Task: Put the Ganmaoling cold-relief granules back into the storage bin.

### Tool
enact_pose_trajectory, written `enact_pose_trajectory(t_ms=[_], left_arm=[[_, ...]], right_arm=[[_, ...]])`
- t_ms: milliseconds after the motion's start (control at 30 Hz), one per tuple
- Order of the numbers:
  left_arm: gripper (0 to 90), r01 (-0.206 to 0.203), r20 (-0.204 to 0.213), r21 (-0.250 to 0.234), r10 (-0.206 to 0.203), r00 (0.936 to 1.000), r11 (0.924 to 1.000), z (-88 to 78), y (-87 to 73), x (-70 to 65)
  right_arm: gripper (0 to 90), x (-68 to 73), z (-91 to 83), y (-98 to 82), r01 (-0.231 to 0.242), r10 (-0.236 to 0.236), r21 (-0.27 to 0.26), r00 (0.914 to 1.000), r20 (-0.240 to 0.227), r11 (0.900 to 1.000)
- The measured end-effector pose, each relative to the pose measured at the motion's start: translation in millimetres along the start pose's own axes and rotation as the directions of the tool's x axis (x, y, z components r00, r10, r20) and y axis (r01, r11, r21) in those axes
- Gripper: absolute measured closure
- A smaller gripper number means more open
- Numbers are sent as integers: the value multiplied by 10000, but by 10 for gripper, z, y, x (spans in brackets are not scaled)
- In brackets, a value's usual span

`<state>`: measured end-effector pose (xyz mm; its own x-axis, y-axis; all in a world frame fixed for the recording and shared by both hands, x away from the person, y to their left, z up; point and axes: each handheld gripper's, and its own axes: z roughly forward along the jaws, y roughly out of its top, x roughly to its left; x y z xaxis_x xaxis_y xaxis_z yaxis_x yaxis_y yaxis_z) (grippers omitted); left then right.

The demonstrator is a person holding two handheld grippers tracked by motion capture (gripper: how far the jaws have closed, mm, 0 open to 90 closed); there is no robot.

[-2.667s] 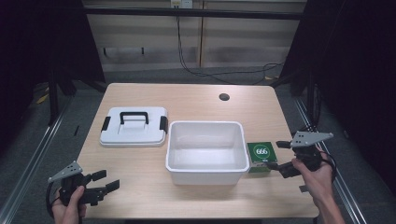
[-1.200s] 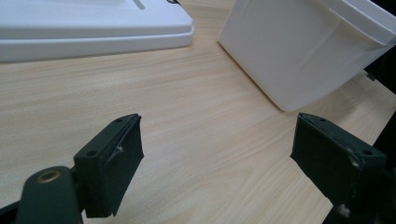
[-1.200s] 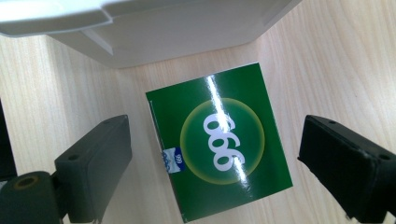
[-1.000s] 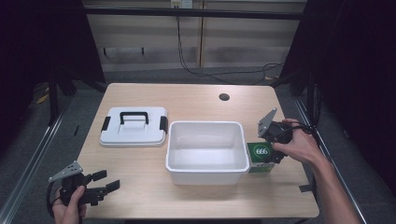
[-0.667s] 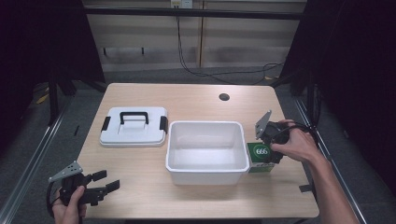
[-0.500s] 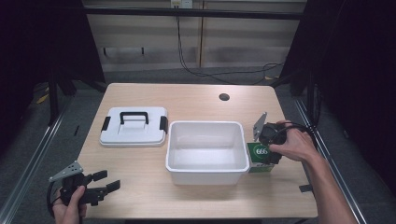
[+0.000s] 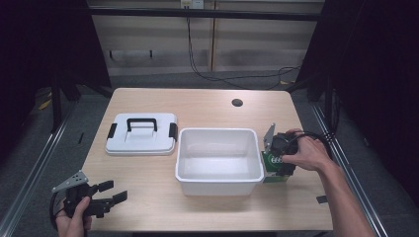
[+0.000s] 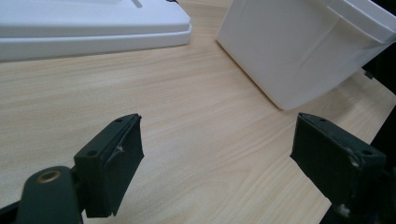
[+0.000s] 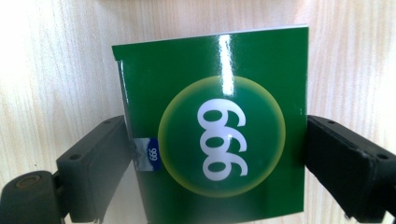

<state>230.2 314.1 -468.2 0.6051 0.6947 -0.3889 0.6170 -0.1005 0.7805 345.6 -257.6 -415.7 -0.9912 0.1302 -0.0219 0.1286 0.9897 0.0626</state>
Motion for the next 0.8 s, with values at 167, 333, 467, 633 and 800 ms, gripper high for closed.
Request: enact_pose_trajectory(t_ms=[167, 333, 467, 633, 800], left_arm=[[163, 18, 29, -8, -18, 10000, 10000, 0, -1, 4], [163, 26, 34, -14, -25, 10000, 10000, 0, -1, 3], [163, 50, 22, -14, -50, 10000, 10000, 2, -2, 4], [163, 24, 9, 15, -24, 10000, 10000, 5, 0, 6], [163, 31, 38, 1, -31, 10000, 10000, 3, 0, 5]], right_arm=[[117, -19, 54, 39, 14, -13, 124, 10000, -66, 9999], [122, -18, 102, 45, -157, 161, 183, 9997, -196, 9997], [139, -26, 94, 39, -192, 194, 104, 9996, -217, 9998], [155, -15, 77, 30, -305, 310, 144, 9991, -300, 9994], [157, -8, 55, 16, -619, 632, 319, 9972, -410, 9976]])
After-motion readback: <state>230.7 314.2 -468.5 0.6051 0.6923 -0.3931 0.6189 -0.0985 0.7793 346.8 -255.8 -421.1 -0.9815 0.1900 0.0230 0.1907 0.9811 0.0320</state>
